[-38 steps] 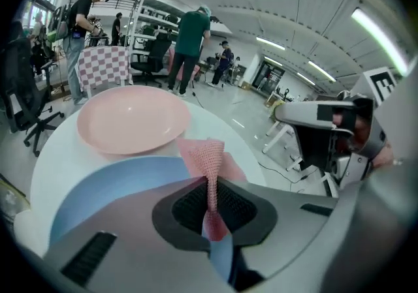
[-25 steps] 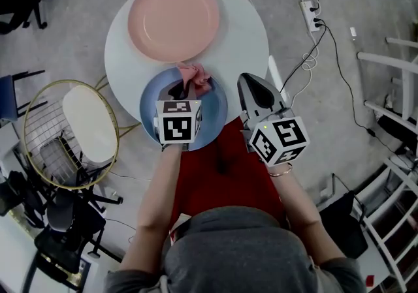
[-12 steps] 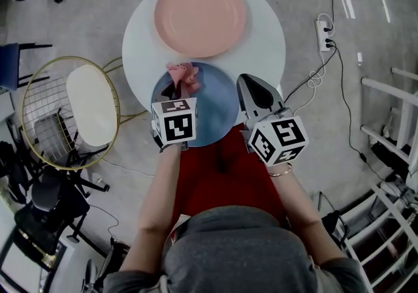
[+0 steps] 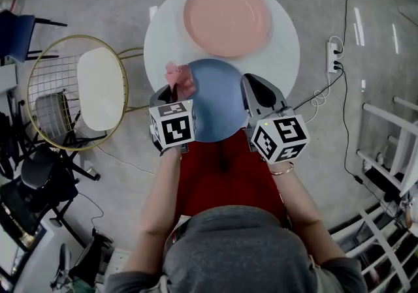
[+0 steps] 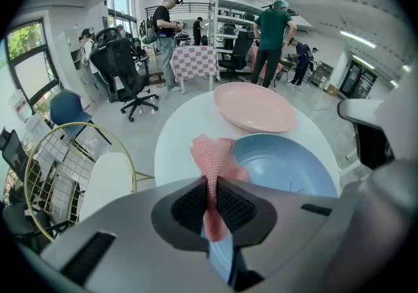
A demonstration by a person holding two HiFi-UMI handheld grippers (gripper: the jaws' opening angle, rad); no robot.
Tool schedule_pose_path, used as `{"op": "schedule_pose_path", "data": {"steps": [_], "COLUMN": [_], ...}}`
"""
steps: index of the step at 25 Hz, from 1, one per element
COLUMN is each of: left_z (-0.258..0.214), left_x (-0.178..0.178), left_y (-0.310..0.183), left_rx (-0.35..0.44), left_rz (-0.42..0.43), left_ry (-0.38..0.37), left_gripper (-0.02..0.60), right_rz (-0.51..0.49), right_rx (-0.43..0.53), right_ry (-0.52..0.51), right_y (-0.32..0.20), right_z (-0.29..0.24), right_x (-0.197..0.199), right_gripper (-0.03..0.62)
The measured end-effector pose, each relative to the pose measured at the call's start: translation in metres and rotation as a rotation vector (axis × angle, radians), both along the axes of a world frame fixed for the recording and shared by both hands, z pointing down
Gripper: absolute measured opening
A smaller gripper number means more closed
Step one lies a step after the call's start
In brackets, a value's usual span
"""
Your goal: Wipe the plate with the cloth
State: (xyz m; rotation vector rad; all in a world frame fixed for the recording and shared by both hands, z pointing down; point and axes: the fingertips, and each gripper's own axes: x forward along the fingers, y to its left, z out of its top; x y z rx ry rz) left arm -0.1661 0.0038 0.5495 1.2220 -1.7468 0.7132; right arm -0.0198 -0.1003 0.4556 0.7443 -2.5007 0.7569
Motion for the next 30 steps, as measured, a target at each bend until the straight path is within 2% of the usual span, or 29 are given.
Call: {"op": "schedule_pose_path", "data": {"steps": [4, 7, 10, 12, 17, 21, 26, 30], "left_z": [-0.004, -0.017, -0.039, -0.049, -0.06, -0.057, -0.043, -0.022], "left_x": [-0.001, -0.004, -0.011, -0.003, 0.035, 0.074, 0.128, 0.154], "left_y": [0.011, 0.021, 0.022, 0.013, -0.019, -0.039, -0.05, -0.048], "left_rx": [0.001, 0.035, 0.107, 0.148, 0.22, 0.225, 0.191, 0.122], "left_rz": [-0.035, -0.034, 0.004, 0.051, 0.172, 0.295, 0.415, 0.459], "left_ry": [-0.011, -0.026, -0.047, -0.042, 0.043, 0.092, 0.21, 0.284], "left_gripper": [0.029, 0.029, 0.029, 0.029, 0.029, 0.029, 0.029, 0.029], "right_rz": [-0.022, -0.019, 0.003, 0.027, 0.115, 0.199, 0.3, 0.358], "right_rx": [0.011, 0.025, 0.04, 0.049, 0.067, 0.071, 0.062, 0.047], "right_ry": [-0.006, -0.012, -0.017, -0.018, -0.019, -0.015, 0.002, 0.017], "right_y": [-0.003, 0.002, 0.008, 0.007, 0.001, -0.002, 0.0, 0.003], "right_z": [0.001, -0.004, -0.013, -0.016, -0.023, -0.023, -0.019, -0.015], "right_x": [0.001, 0.001, -0.006, -0.001, 0.024, 0.054, 0.097, 0.119], "right_gripper": [0.029, 0.029, 0.029, 0.029, 0.029, 0.029, 0.029, 0.029]}}
